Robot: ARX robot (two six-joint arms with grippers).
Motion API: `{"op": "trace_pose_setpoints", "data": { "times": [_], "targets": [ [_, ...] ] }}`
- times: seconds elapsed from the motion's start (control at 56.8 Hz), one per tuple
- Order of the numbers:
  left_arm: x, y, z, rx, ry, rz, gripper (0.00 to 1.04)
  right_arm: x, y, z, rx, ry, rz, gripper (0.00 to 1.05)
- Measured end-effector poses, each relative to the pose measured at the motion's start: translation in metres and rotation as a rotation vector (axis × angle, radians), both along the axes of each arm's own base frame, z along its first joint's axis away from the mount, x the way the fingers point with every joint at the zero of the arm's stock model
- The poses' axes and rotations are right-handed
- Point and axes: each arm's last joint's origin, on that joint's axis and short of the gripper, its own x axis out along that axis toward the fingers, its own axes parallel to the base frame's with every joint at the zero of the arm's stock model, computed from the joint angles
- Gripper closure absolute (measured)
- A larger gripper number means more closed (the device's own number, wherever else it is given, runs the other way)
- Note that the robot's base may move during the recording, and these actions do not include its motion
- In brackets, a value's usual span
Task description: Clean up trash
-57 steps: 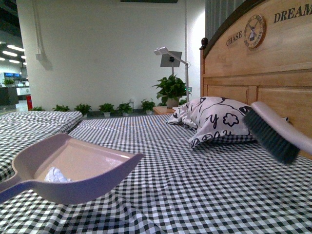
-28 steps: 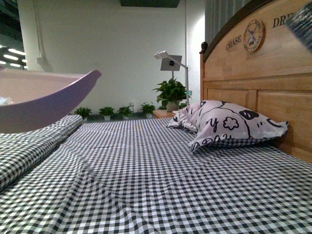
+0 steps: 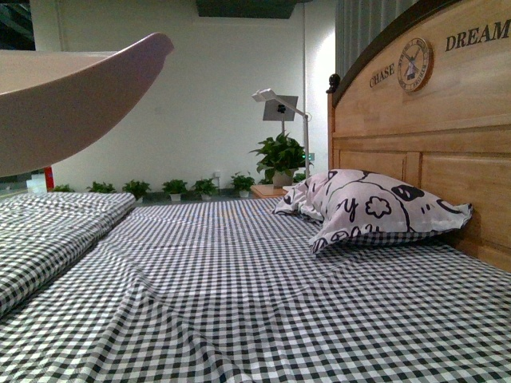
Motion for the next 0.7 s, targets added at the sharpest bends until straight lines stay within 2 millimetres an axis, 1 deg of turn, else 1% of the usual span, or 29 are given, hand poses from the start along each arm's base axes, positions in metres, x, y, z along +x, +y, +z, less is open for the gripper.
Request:
{"op": "trace_pose_setpoints", "data": {
  "times": [0.123,0.229,0.458,0.704],
  "targets": [
    [-0.008,-0.002,-0.002,-0.025,-0.001,0.012,0.77,-0.011,0.0,0.002,-0.023,-0.054,-0.057,0.85],
    [-0.013,-0.003,-0.003,-0.041,-0.013,0.011,0.77,-0.016,0.001,0.001,-0.033,-0.068,-0.076,0.85],
    [-0.017,-0.004,-0.006,-0.07,-0.008,0.022,0.77,-0.017,0.001,-0.002,-0.037,-0.072,-0.098,0.85],
    [-0.018,-0.004,-0.008,-0.075,0.0,0.018,0.77,-0.017,0.003,-0.006,-0.078,-0.051,-0.137,0.85]
  ]
}}
